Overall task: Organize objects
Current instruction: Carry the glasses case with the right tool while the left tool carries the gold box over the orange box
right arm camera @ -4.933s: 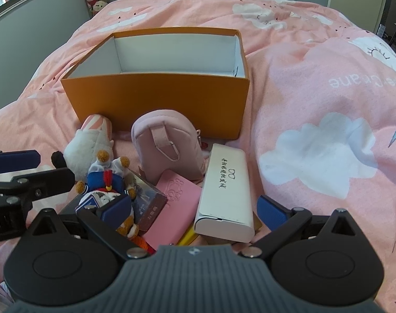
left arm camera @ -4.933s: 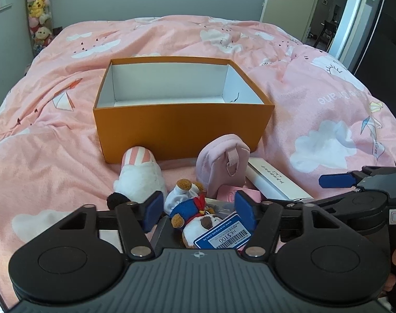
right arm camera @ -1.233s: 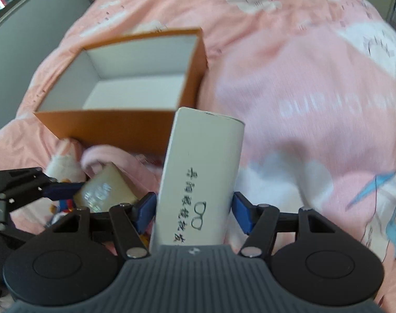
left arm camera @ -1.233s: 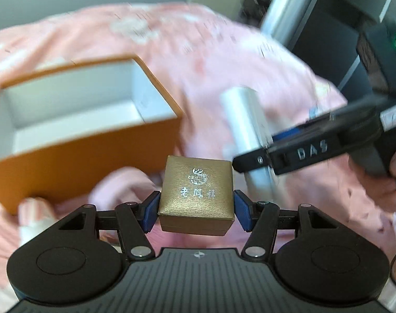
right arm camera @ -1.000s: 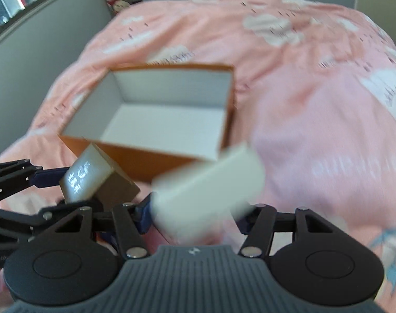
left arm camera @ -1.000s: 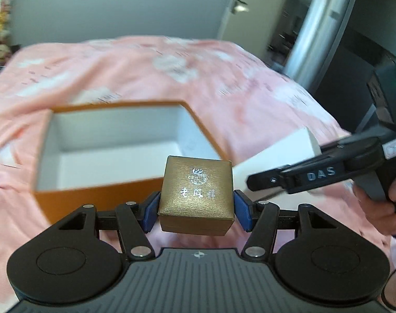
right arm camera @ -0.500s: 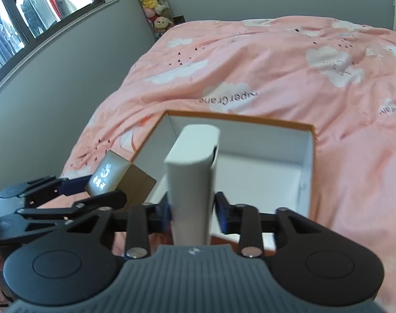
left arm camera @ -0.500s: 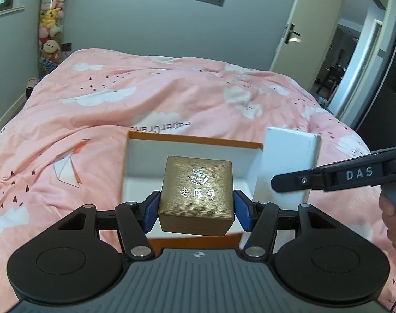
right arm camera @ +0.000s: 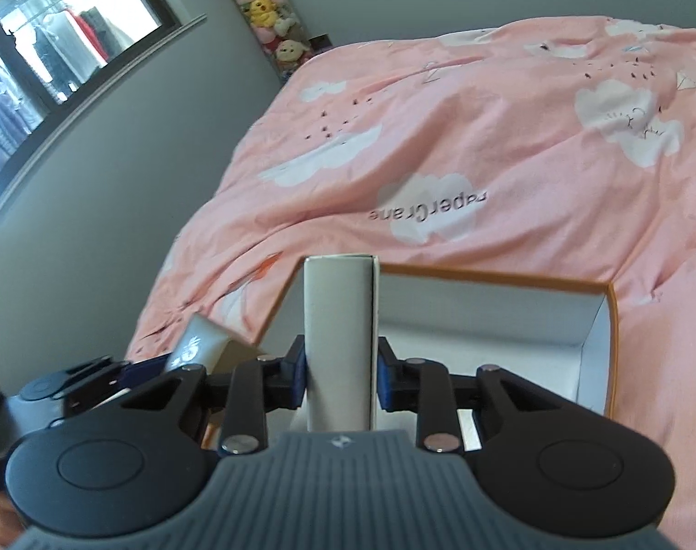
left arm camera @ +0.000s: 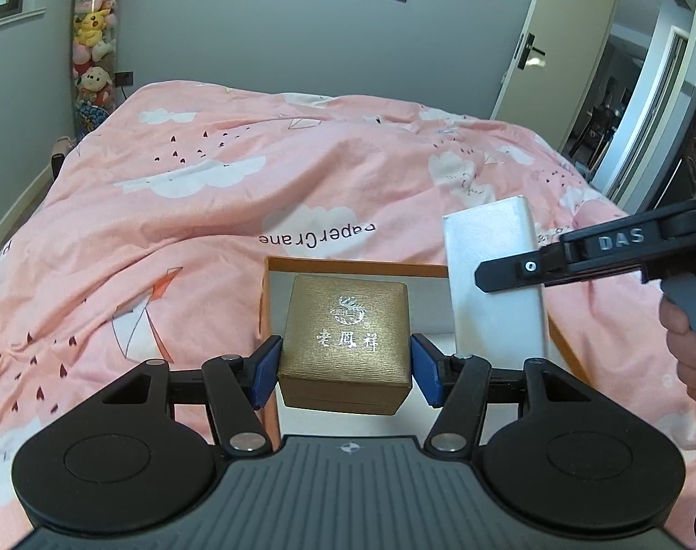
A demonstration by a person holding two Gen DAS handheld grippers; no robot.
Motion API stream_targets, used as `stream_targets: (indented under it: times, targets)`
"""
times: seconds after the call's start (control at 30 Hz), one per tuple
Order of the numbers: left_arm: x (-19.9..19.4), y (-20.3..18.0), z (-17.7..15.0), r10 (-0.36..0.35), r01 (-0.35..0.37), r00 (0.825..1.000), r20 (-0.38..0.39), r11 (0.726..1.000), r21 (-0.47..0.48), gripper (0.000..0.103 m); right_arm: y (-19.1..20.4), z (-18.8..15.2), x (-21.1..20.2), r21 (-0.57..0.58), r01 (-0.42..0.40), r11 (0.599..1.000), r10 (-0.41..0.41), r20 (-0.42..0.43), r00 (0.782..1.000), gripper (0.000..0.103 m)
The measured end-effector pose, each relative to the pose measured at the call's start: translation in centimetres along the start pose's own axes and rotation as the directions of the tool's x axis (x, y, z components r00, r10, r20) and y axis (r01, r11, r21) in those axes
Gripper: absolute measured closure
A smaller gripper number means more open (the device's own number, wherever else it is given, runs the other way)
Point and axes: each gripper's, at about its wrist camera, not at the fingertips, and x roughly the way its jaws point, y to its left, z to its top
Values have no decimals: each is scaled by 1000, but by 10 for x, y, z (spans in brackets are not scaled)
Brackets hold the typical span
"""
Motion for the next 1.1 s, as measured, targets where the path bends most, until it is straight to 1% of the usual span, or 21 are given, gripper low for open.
stream_targets:
  times: [0.1,0.2,0.3,0.43,0.47,0.53,0.6,0.73,0.83,0.9,1.0,1.1]
  targets:
    - [11,0,2,3,-3,1000,-17,1000,20,35,-9,4,23,13,7,1000,-7,-20,1000,72]
    - [19,-2,0,-4,5,1000,-29,999,45,35,-19,-2,52,39,7,999,-4,-83,997,72]
    - [24,-2,-3,8,-6,999,-40,998,68,35,-28,-13,81,72,-15,997,26,-156,987,72]
    - [28,1,-5,18,-13,998,-53,996,88,35,-34,-21,111,107,-22,994,44,-211,976,72]
    - [29,1,-4,15,-10,998,-54,996,91,35,-34,-22,117,111,-11,994,37,-228,973,72]
    - [30,1,-4,15,-10,998,-55,995,98,36,-33,-23,128,97,41,994,-15,-260,966,72]
    - [32,0,-3,14,-9,999,-52,994,107,36,-30,-24,133,67,90,994,-69,-266,962,72]
    - [34,1,-3,-1,5,999,-41,994,107,36,-30,-25,147,60,147,987,-123,-302,945,72]
    - [35,3,-3,-5,9,999,-42,994,111,36,-36,-32,164,97,150,984,-106,-361,927,70]
    - [35,5,-4,-8,13,999,-42,994,109,36,-41,-38,169,131,154,979,-93,-384,918,66]
    - [33,7,-4,-17,20,999,-30,995,101,36,-46,-42,163,156,135,978,-66,-384,921,60]
    - [33,6,-2,-13,15,1000,-20,995,100,36,-47,-46,149,167,120,979,-50,-376,925,60]
